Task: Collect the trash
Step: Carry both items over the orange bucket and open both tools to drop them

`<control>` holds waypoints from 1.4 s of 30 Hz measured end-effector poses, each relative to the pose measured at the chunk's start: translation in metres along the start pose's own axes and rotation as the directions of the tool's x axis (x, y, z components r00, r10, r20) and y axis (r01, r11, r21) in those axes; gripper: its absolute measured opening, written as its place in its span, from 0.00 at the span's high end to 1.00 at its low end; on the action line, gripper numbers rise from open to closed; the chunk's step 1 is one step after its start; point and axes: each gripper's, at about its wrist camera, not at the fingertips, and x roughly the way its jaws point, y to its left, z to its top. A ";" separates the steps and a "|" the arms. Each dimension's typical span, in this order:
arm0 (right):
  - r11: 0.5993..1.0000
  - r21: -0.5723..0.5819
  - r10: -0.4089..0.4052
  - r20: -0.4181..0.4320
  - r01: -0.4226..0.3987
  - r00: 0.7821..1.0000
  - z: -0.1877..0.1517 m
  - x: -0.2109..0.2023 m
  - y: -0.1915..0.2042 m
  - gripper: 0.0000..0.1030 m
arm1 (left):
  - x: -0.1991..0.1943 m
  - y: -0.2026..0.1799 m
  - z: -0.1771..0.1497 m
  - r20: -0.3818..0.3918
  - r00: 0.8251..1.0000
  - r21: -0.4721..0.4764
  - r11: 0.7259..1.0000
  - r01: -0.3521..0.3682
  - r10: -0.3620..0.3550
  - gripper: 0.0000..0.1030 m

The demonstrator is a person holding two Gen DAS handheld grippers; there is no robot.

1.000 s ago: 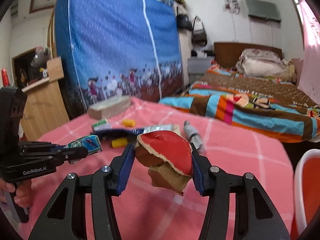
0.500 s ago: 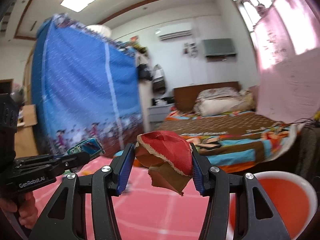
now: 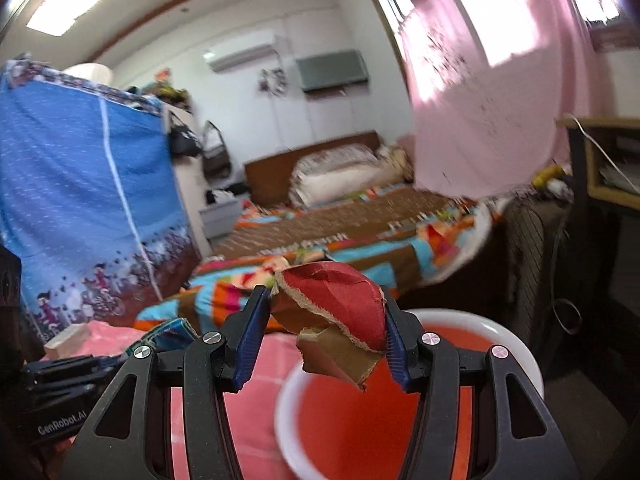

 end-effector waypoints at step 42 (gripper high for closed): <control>0.999 0.045 0.016 0.096 -0.020 0.995 0.012 -0.013 0.009 0.01 | -0.039 0.050 0.000 0.169 0.955 -0.234 0.951 -0.201 0.243 0.07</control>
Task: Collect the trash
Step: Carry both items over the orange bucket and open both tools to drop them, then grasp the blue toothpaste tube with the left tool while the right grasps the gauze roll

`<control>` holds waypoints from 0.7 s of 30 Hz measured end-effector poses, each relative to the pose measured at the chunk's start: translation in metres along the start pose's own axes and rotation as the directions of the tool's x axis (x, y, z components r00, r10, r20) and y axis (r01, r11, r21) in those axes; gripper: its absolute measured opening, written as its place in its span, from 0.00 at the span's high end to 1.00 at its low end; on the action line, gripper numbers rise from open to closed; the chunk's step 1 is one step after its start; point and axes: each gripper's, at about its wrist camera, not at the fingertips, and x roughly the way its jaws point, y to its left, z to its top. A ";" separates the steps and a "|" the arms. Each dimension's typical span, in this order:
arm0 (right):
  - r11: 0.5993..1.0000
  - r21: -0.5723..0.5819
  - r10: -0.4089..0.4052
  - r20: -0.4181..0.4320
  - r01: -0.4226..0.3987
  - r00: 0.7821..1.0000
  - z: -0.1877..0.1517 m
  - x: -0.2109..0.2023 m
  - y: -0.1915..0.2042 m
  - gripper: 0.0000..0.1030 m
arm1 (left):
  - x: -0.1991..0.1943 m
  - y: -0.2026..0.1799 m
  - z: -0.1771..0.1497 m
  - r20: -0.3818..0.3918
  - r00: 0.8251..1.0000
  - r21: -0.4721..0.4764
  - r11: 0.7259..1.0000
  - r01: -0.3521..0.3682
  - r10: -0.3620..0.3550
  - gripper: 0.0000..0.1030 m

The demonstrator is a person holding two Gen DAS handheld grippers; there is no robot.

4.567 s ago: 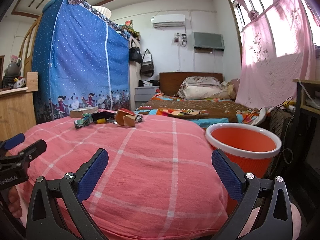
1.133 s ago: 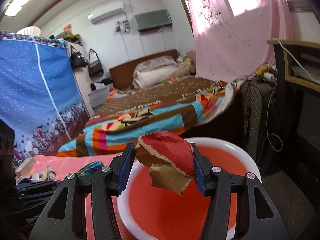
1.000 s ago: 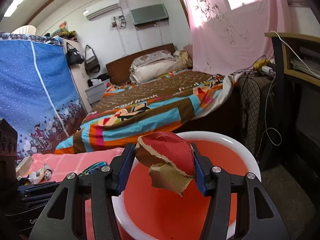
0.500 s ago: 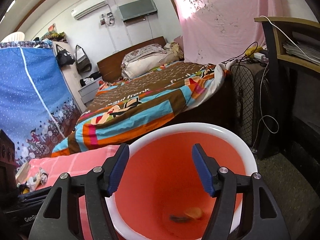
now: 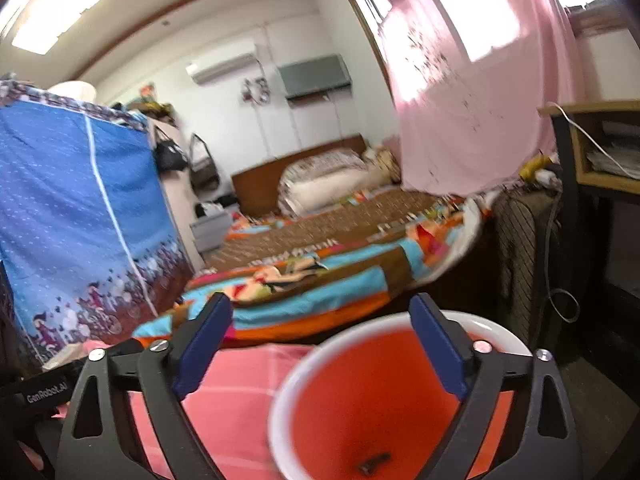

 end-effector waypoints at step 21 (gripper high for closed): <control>0.953 -0.166 0.287 0.223 -0.254 0.931 -0.021 -0.014 0.125 0.00 | -0.103 0.113 -0.004 0.308 0.907 -0.003 0.953 -0.303 0.289 0.00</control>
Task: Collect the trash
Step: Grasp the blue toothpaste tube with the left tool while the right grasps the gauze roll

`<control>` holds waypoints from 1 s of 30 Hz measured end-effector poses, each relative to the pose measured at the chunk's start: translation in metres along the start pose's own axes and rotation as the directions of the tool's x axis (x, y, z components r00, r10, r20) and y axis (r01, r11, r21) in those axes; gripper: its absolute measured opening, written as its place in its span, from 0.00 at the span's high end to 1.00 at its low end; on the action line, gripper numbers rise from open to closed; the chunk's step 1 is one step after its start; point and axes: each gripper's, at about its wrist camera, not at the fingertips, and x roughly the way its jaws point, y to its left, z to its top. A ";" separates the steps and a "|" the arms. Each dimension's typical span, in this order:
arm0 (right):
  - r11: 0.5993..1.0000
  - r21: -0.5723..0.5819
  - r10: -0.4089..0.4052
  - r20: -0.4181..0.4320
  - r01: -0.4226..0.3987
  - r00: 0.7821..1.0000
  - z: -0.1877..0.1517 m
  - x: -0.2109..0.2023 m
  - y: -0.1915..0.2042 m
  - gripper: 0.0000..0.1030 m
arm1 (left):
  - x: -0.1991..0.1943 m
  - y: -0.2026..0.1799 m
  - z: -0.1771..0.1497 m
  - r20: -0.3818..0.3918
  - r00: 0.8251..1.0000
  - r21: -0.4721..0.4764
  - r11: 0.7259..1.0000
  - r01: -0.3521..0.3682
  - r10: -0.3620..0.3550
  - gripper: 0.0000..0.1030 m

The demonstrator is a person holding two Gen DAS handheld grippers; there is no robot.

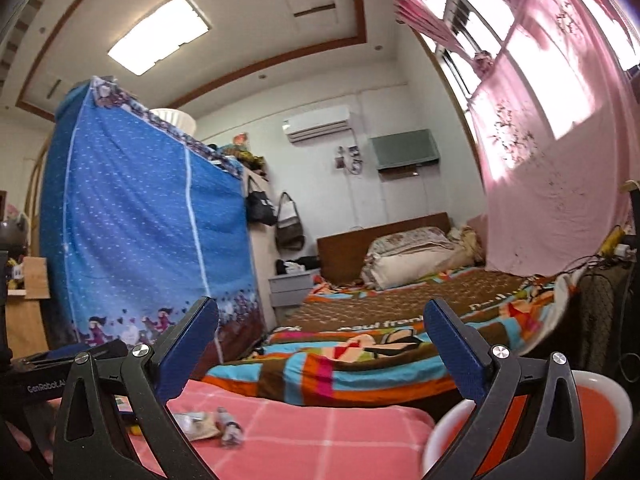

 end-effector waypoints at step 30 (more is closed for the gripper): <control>0.954 -0.178 0.122 -0.501 -0.240 0.857 -0.080 0.102 0.079 0.31 | 0.052 0.086 -0.040 -0.361 0.933 -0.031 0.999 -0.008 -0.003 0.21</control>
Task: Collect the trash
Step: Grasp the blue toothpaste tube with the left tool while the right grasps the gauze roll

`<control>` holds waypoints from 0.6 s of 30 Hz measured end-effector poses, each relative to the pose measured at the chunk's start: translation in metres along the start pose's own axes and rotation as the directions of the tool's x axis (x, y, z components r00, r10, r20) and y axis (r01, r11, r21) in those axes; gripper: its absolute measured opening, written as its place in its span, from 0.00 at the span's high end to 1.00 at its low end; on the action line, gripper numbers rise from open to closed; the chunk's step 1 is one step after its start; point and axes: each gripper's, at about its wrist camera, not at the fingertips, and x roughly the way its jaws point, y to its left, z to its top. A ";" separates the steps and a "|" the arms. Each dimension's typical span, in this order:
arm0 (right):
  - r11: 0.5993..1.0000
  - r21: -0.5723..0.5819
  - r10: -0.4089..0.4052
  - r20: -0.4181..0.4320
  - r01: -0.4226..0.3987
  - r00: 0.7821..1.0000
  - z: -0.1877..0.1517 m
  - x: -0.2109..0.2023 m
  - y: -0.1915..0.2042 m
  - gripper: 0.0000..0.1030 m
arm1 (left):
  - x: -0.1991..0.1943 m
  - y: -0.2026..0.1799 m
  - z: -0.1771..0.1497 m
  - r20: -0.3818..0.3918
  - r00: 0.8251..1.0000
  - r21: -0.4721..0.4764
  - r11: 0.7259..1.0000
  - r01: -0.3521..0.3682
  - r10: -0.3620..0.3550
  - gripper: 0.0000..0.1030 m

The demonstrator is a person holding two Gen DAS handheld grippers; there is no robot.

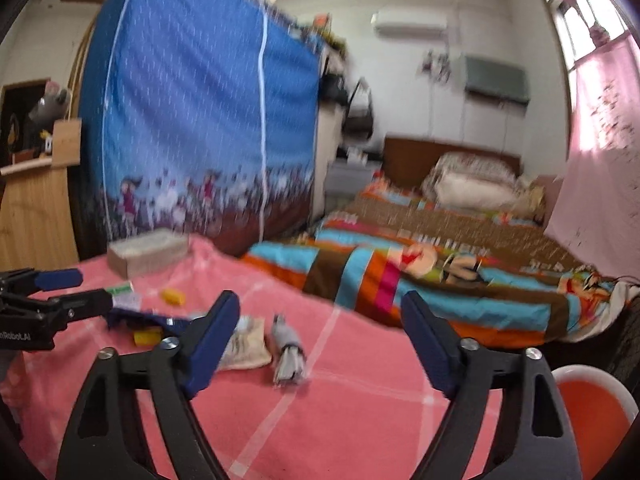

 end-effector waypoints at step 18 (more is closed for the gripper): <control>0.983 0.104 0.179 -0.362 -0.151 0.915 -0.013 0.079 -0.008 0.64 | 0.039 -0.022 0.006 -0.223 0.975 0.267 0.961 0.069 -0.008 0.63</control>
